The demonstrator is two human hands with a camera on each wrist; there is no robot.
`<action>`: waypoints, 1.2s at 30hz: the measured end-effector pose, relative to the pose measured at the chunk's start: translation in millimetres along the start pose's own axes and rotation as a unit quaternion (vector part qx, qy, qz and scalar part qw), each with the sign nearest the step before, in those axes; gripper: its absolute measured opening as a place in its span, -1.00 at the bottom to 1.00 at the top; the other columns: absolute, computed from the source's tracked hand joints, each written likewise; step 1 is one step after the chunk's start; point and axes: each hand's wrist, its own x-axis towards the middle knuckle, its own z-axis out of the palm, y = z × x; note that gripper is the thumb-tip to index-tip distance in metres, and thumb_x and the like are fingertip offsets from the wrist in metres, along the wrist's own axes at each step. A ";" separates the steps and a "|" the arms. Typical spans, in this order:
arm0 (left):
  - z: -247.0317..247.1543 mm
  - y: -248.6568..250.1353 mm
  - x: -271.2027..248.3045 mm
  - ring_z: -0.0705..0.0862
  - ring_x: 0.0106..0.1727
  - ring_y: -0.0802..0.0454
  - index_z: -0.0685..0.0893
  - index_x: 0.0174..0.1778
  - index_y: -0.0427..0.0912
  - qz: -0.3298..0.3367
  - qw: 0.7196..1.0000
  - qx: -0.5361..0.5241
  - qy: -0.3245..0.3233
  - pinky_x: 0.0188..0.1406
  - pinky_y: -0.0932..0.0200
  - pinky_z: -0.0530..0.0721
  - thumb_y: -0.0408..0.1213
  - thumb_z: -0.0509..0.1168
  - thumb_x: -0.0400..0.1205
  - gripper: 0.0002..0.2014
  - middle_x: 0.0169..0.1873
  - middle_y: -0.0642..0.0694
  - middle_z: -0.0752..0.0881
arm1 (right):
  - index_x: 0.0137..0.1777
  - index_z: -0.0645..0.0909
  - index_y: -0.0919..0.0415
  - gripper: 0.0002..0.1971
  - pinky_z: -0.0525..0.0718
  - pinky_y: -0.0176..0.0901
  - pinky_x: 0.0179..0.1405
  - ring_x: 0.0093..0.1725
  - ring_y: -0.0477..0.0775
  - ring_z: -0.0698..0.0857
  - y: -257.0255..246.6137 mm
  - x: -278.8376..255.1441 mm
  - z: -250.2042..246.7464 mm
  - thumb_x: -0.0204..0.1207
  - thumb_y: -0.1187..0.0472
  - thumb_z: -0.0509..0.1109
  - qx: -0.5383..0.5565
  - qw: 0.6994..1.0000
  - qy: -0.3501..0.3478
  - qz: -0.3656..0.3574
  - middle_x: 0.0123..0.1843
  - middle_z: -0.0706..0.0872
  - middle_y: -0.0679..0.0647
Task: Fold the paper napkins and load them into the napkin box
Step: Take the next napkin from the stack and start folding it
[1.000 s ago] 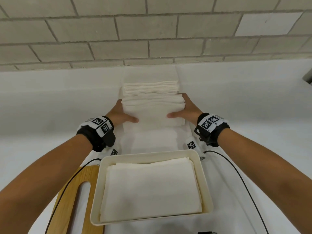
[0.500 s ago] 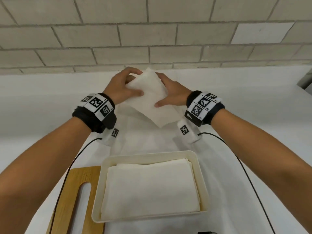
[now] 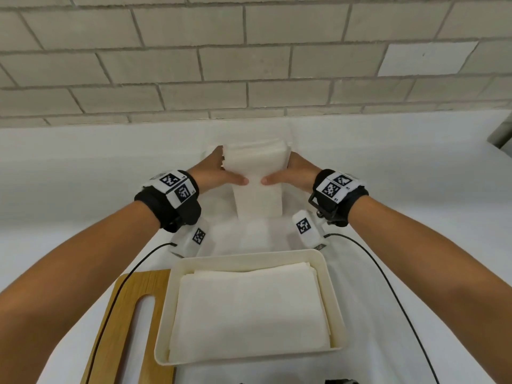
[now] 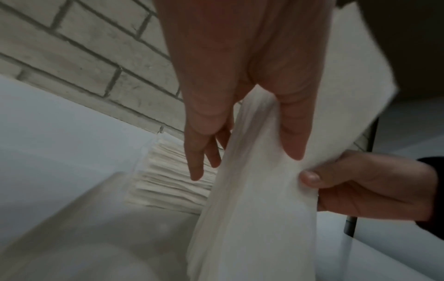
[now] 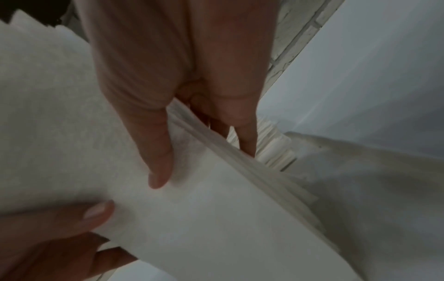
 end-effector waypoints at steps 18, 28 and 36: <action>2.1 4.7 13.3 0.66 0.27 -0.04 0.45 0.39 -0.03 -0.034 0.997 -0.059 0.029 0.35 -0.17 0.55 -0.12 0.58 0.22 -0.21 0.23 -0.04 0.69 | 0.62 -0.05 0.08 0.08 0.35 -0.19 0.50 0.54 0.04 0.27 -35.1 1.7 -7.4 0.27 0.26 0.64 -0.074 0.963 0.117 -0.233 0.58 0.11 -0.02; 15.9 8.7 4.2 0.69 0.18 0.00 0.53 0.38 -0.22 0.014 0.998 -0.060 0.018 0.13 0.22 0.69 -0.44 0.41 0.53 -0.53 0.22 -0.14 0.69 | 0.63 0.12 0.07 -0.13 -0.05 0.12 0.62 0.67 0.12 -0.07 -40.8 -2.0 -4.9 0.41 -0.04 0.50 -0.366 0.884 0.123 -0.263 0.68 0.03 0.10; 20.3 8.6 2.7 0.67 0.17 0.11 0.49 0.39 -0.16 0.027 0.998 -0.057 0.024 0.10 0.27 0.64 -0.53 0.47 0.44 -0.40 0.16 -0.03 0.68 | 0.67 -0.15 0.12 -0.12 -0.26 0.19 0.61 0.67 -0.05 -0.17 -54.9 -11.4 6.6 0.54 -0.14 0.30 -0.543 0.820 0.029 -0.176 0.70 -0.08 0.02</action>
